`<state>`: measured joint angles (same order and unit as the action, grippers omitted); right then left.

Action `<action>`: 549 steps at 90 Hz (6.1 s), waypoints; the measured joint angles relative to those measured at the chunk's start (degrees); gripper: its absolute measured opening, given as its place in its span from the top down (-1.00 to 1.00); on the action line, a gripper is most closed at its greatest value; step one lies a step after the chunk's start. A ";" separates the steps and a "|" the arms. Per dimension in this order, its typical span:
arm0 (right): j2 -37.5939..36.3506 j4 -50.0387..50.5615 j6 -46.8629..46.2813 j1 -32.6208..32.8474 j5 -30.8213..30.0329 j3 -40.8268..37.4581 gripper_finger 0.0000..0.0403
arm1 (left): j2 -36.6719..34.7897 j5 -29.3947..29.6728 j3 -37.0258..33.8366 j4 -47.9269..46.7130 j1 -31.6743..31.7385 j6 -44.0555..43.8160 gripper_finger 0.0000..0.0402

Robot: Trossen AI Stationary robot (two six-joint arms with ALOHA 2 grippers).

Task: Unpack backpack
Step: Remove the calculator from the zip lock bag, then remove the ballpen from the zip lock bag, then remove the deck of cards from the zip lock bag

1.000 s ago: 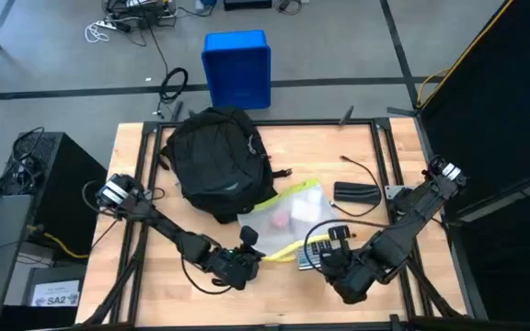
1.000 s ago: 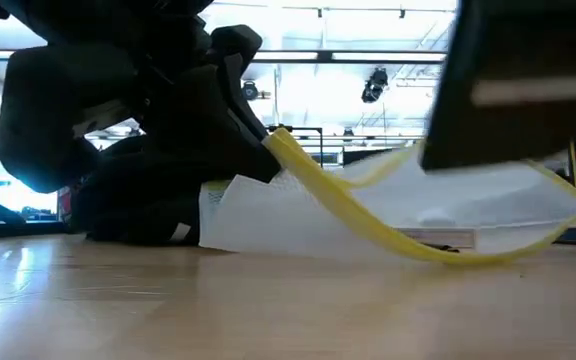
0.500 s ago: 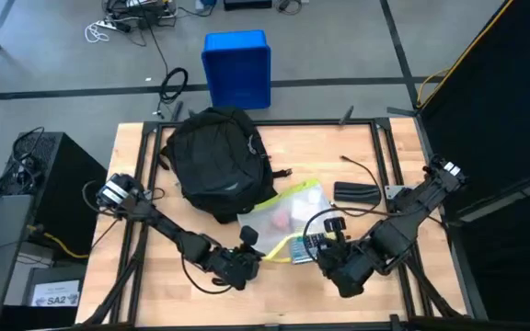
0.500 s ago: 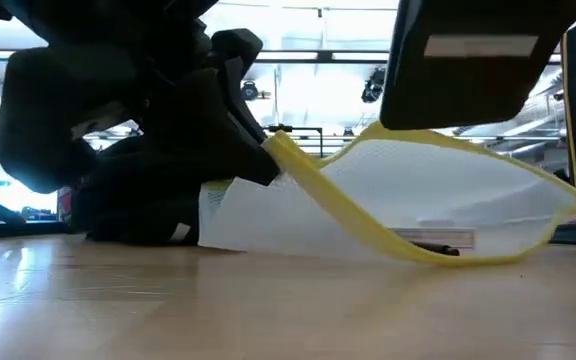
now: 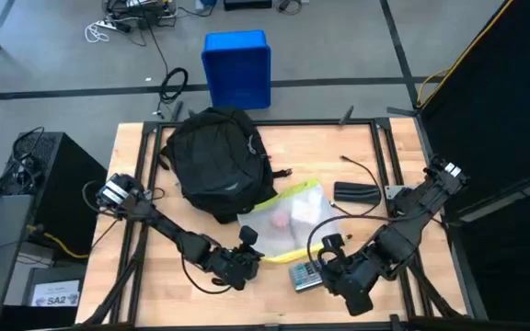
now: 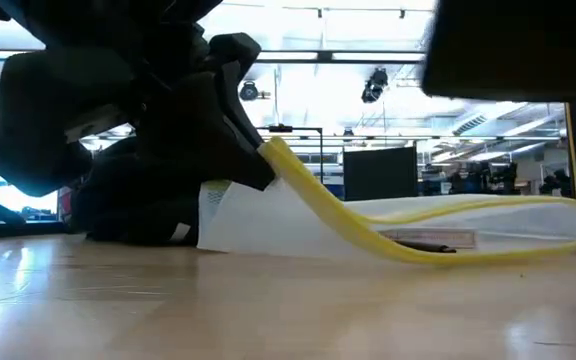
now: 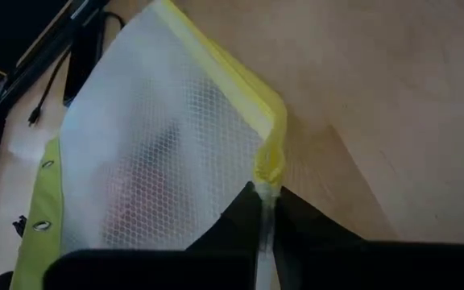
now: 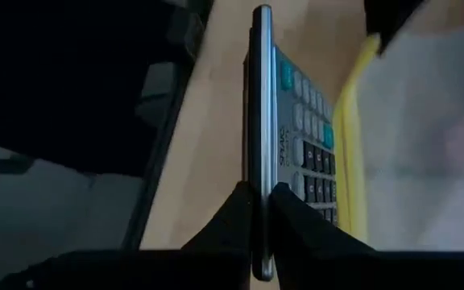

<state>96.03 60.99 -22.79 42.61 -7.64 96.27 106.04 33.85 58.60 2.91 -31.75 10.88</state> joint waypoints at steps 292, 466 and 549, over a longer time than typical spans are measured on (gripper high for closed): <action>6.49 -31.84 -25.39 -17.99 -5.75 -33.39 0.49 | 0.00 0.26 0.00 3.44 0.63 -0.64 1.00; -7.25 -18.53 -24.77 -14.89 -0.40 -33.46 1.00 | 0.00 0.17 -0.01 2.26 0.63 -1.07 1.00; -10.80 -32.64 -19.51 -10.40 -3.10 -39.44 0.98 | 0.00 0.17 0.01 1.91 0.63 -2.17 1.00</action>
<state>85.23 28.35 -42.31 32.21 -10.74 56.83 106.04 34.02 58.61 4.82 -31.11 8.71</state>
